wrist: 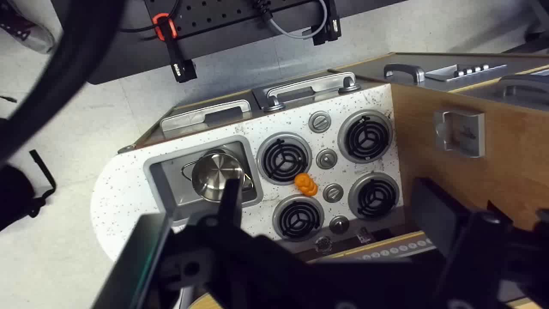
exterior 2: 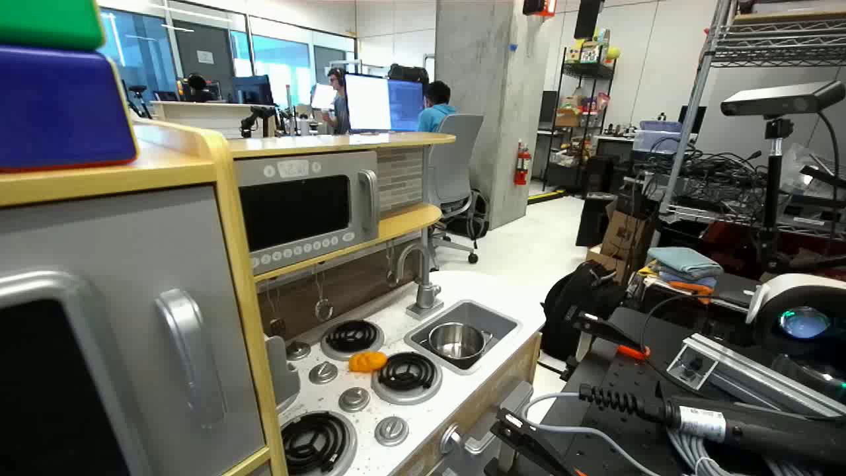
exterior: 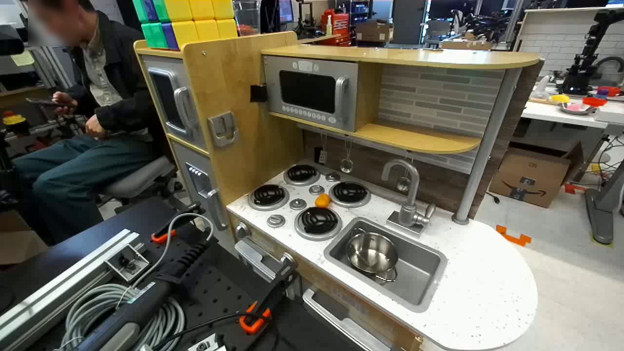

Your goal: Pick the yellow object on the stove and put it in the pot

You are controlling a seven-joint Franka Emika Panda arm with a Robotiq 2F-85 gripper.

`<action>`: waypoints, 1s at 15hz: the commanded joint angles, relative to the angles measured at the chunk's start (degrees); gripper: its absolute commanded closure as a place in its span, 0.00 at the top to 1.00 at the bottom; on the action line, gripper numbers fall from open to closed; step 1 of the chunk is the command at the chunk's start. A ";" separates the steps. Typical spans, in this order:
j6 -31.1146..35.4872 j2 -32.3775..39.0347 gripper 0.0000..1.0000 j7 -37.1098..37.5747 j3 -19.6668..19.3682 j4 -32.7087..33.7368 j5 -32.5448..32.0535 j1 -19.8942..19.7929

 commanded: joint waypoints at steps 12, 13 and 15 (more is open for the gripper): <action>1.14 4.26 1.00 -8.76 0.14 -1.27 -0.62 1.48; 5.03 4.50 1.00 -7.28 0.69 -2.94 -0.16 1.65; 14.81 5.82 1.00 -3.61 2.41 -7.00 0.39 2.20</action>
